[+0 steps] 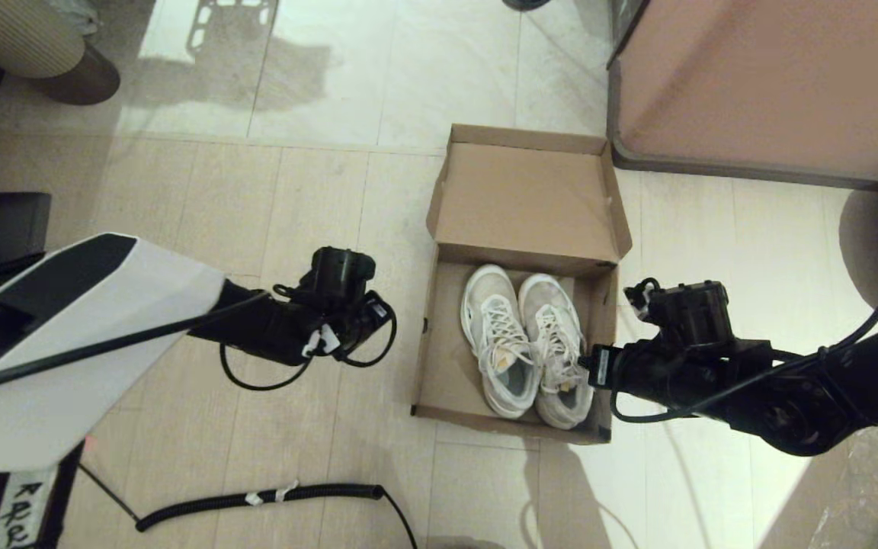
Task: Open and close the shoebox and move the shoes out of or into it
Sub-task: Put the shoes out of the shoe box
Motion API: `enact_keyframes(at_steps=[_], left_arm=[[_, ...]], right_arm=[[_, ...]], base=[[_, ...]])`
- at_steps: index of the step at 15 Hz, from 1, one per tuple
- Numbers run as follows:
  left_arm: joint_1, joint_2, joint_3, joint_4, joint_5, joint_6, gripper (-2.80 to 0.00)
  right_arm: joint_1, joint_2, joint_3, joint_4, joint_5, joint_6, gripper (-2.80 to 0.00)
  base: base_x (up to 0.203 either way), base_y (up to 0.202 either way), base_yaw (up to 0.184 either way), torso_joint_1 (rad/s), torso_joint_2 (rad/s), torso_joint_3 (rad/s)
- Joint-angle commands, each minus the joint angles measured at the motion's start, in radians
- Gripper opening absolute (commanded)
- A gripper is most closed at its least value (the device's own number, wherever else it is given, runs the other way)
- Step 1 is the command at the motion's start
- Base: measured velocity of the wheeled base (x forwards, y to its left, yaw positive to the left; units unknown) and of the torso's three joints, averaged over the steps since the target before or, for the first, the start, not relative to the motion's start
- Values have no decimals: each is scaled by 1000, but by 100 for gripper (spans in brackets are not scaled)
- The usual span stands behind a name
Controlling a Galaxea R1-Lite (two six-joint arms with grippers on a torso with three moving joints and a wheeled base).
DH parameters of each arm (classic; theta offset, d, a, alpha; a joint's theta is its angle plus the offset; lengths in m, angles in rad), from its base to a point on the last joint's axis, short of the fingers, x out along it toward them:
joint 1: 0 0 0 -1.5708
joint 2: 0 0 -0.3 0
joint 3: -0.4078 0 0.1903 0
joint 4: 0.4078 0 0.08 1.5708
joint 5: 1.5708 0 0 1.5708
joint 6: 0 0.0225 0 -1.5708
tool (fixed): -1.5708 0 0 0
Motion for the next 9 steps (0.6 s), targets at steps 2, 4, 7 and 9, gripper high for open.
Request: enact_keyframes(at_steps=[2, 4, 7, 9], left_arm=[[32, -64, 20, -3, 2, -6, -280], [39, -85, 24, -4, 2, -6, -280], [54, -115, 24, -13, 2, -6, -280], [58, -141, 25, -13, 2, -6, -280]], right_arm=[[58, 78, -11, -4, -122, -33, 0], [71, 118, -17, -11, -128, -63, 0], [74, 192, -69, -27, -129, -104, 0], [74, 241, -120, -28, -129, -108, 0]], base=[[0, 0, 0, 0, 0, 0], [0, 0, 0, 0, 0, 0], [0, 0, 0, 0, 0, 0], [0, 0, 0, 0, 0, 0]])
